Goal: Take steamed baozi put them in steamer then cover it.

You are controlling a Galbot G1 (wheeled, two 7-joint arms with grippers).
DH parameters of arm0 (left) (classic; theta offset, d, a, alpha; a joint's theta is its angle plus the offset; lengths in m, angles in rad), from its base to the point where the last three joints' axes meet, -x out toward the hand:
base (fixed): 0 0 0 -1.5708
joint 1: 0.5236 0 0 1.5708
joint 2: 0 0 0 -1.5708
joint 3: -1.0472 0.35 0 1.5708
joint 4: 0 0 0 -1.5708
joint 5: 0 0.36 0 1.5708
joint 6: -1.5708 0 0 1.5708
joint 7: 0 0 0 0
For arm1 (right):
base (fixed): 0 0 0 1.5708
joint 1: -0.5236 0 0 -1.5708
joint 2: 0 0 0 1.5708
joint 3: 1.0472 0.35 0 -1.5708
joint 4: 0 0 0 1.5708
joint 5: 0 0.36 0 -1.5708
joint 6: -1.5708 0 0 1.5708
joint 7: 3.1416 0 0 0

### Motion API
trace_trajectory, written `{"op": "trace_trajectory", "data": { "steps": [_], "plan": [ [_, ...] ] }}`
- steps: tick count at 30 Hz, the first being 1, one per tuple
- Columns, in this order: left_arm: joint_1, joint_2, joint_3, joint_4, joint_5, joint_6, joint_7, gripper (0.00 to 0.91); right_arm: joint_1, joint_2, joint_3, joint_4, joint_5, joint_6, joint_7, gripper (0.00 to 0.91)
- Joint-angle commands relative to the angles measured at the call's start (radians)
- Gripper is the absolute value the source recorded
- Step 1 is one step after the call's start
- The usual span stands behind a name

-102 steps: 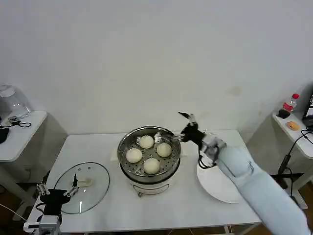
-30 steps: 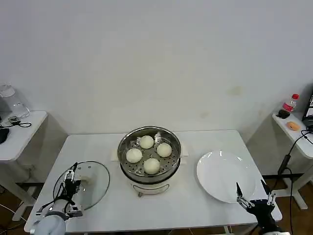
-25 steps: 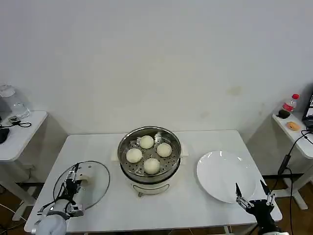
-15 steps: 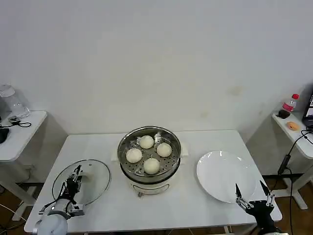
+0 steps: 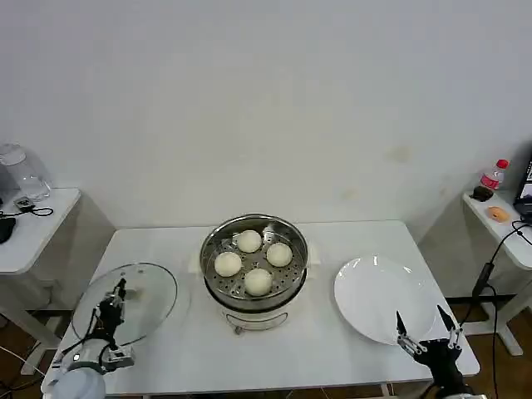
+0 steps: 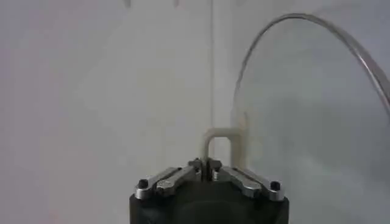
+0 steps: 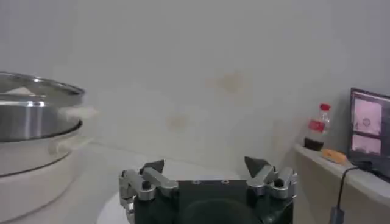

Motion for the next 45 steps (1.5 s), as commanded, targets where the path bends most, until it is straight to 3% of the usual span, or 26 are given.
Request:
{"op": "trace_trajectory", "data": {
  "steps": [1, 5, 10, 15, 22, 34, 45],
  "plan": [
    [0.045, 0.034, -0.116, -0.270, -0.089, 0.068, 0.043, 0.000, 0.004, -0.022, -0.024, -0.013, -0.002, -0.003, -0.001, 0.907],
    [0.036, 0.099, -0.089, -0.363, -0.129, 0.120, 0.094, 0.000, 0.019, -0.035, -0.045, -0.028, -0.008, -0.009, -0.002, 0.907],
    [-0.035, 0.181, 0.055, -0.432, -0.130, 0.202, 0.173, 0.000, 0.039, -0.043, -0.076, -0.041, -0.035, -0.012, -0.003, 0.907],
    [-0.143, 0.170, 0.239, -0.509, -0.097, 0.335, 0.245, 0.000, 0.047, -0.034, -0.098, -0.044, -0.075, -0.012, -0.005, 0.907],
    [-0.240, 0.046, 0.425, -0.501, 0.015, 0.436, 0.340, 0.000, 0.050, 0.017, -0.127, -0.038, -0.135, -0.017, -0.002, 0.907],
    [-0.302, -0.230, 0.561, -0.442, 0.318, 0.439, 0.458, 0.000, 0.055, 0.024, -0.132, -0.062, -0.172, -0.018, -0.003, 0.907],
    [-0.354, -0.363, 0.584, -0.270, 0.455, 0.422, 0.436, 0.000, 0.064, 0.021, -0.151, -0.079, -0.180, -0.013, -0.005, 0.907]
  ]
}}
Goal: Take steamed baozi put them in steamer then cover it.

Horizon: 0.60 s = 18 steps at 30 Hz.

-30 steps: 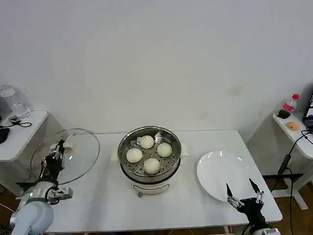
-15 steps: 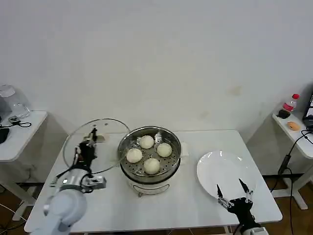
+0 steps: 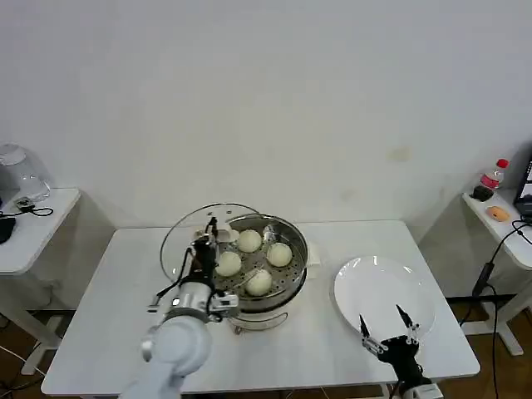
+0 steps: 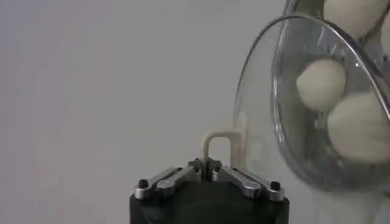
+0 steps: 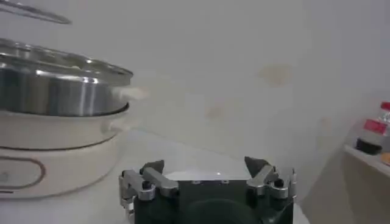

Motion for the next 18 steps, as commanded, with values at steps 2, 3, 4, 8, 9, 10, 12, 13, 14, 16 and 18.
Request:
{"op": "trace_trajectory", "data": {
  "steps": [2, 3, 4, 8, 9, 10, 12, 13, 14, 16, 18],
  "plan": [
    [-0.057, -0.181, 0.085, 0.141, 0.205, 0.011, 0.023, 0.000, 0.002, 0.006, -0.010, -0.014, -0.016, 0.004, -0.001, 0.907],
    [-0.055, -0.186, 0.087, 0.148, 0.218, 0.007, 0.016, 0.000, 0.003, 0.006, -0.010, -0.016, -0.016, 0.005, -0.001, 0.907],
    [-0.054, -0.191, 0.091, 0.155, 0.234, 0.004, 0.011, 0.000, 0.002, 0.006, -0.010, -0.017, -0.015, 0.006, -0.001, 0.907],
    [-0.050, -0.209, 0.104, 0.176, 0.262, -0.002, 0.006, 0.000, 0.000, 0.009, -0.013, -0.022, -0.021, 0.010, -0.001, 0.907],
    [-0.051, -0.213, 0.106, 0.183, 0.267, -0.003, 0.004, 0.000, -0.001, 0.010, -0.014, -0.022, -0.021, 0.010, -0.001, 0.907],
    [-0.053, -0.218, 0.106, 0.189, 0.274, -0.004, 0.003, 0.000, -0.002, 0.010, -0.015, -0.022, -0.022, 0.011, -0.001, 0.907],
    [-0.058, -0.224, 0.104, 0.201, 0.276, -0.004, 0.002, 0.000, -0.004, 0.009, -0.015, -0.021, -0.022, 0.013, -0.002, 0.907],
    [-0.060, -0.226, 0.104, 0.205, 0.276, -0.004, 0.002, 0.000, -0.005, 0.008, -0.015, -0.022, -0.022, 0.013, -0.002, 0.907],
    [-0.061, -0.227, 0.105, 0.206, 0.276, -0.004, 0.003, 0.000, -0.006, 0.008, -0.014, -0.022, -0.022, 0.014, -0.002, 0.907],
    [-0.059, -0.229, 0.109, 0.209, 0.278, -0.005, 0.001, 0.000, -0.005, 0.007, -0.013, -0.025, -0.022, 0.014, -0.002, 0.907],
    [-0.050, -0.229, 0.114, 0.207, 0.284, -0.007, 0.000, 0.000, -0.005, 0.007, -0.014, -0.025, -0.022, 0.015, -0.002, 0.907]
  ]
}}
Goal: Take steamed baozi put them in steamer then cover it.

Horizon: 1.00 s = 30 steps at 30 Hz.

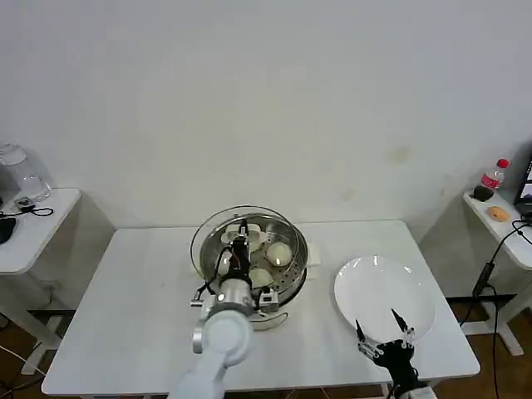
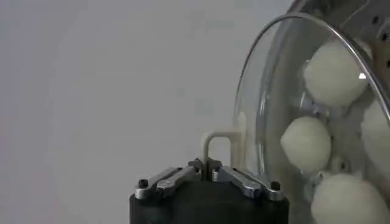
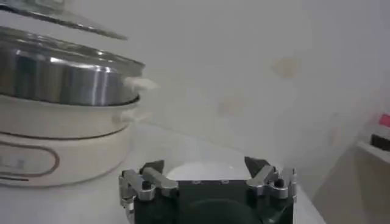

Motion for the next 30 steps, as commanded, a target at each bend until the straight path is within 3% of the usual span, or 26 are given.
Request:
{"op": "trace_trajectory", "data": {
  "steps": [1, 28, 29, 30],
  "plan": [
    [0.003, -0.046, 0.028, 0.048, 0.069, -0.001, -0.001, 0.000, 0.001, 0.001, -0.003, -0.005, -0.003, 0.002, 0.000, 0.907],
    [0.011, -0.065, 0.019, 0.075, 0.054, -0.009, -0.021, 0.000, -0.001, 0.002, -0.017, -0.007, -0.011, 0.002, -0.007, 0.907],
    [0.013, -0.065, 0.018, 0.074, 0.051, -0.010, -0.020, 0.050, -0.001, 0.002, -0.017, -0.007, -0.011, 0.002, -0.007, 0.907],
    [0.014, -0.064, 0.019, 0.073, 0.049, -0.016, -0.018, 0.574, -0.001, 0.002, -0.018, -0.006, -0.012, 0.002, -0.008, 0.907]
  ]
}}
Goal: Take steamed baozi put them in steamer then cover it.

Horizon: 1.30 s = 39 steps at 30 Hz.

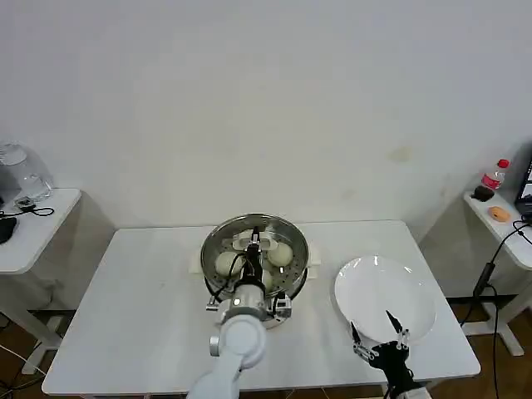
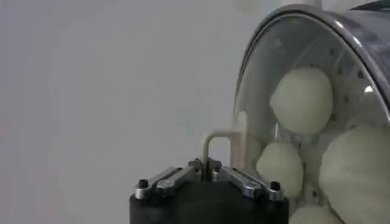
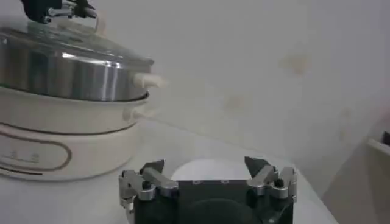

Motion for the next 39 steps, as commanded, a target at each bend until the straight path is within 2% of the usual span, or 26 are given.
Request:
{"op": "trace_trajectory", "data": {
  "steps": [1, 8, 14, 20, 25, 27, 29, 31, 32, 33, 34, 36, 39],
  "plan": [
    [0.005, -0.003, 0.003, 0.003, -0.009, -0.009, -0.001, 0.907, -0.001, -0.001, -0.001, 0.001, -0.002, 0.001, -0.002, 0.907],
    [0.022, 0.006, 0.005, -0.045, -0.032, -0.004, 0.006, 0.907, 0.000, -0.001, -0.006, 0.000, -0.005, 0.001, -0.002, 0.907],
    [0.066, 0.047, -0.005, -0.143, -0.064, -0.002, 0.014, 0.907, -0.002, -0.001, -0.010, 0.000, -0.009, 0.001, -0.002, 0.907],
    [0.153, 0.148, -0.027, -0.318, -0.148, -0.006, 0.008, 0.907, -0.003, 0.000, -0.013, -0.004, -0.012, 0.002, -0.002, 0.907],
    [0.286, 0.232, -0.064, -0.514, -0.278, -0.023, -0.038, 0.907, -0.005, 0.000, -0.016, -0.008, -0.014, 0.002, -0.001, 0.907],
    [0.379, 0.274, -0.110, -0.566, -0.406, -0.055, -0.125, 0.907, -0.007, -0.003, -0.017, -0.006, -0.008, 0.001, 0.002, 0.907],
    [0.456, 0.297, -0.177, -0.572, -0.756, -0.160, -0.340, 0.907, -0.010, -0.007, -0.017, -0.002, 0.003, 0.001, 0.005, 0.907],
    [0.493, 0.291, -0.266, -0.508, -1.080, -0.348, -0.590, 0.907, -0.017, -0.022, -0.021, 0.001, 0.022, -0.003, 0.011, 0.907],
    [0.520, 0.283, -0.361, -0.439, -1.238, -0.550, -0.629, 0.907, -0.022, -0.034, -0.029, 0.004, 0.038, -0.005, 0.014, 0.907],
    [0.535, 0.282, -0.387, -0.428, -1.302, -0.602, -0.644, 0.907, -0.025, -0.042, -0.033, 0.005, 0.043, -0.007, 0.017, 0.907],
    [0.562, 0.285, -0.432, -0.416, -1.475, -0.617, -0.644, 0.907, -0.032, -0.052, -0.039, 0.010, 0.059, -0.010, 0.020, 0.907],
    [0.623, 0.292, -0.502, -0.430, -1.788, -0.581, -0.654, 0.907, -0.040, -0.067, -0.048, 0.026, 0.079, -0.018, 0.033, 0.907],
    [0.727, 0.303, -0.572, -0.438, -1.918, -0.524, -0.653, 0.907, -0.052, -0.094, -0.071, 0.050, 0.112, -0.027, 0.043, 0.907]
  ]
}}
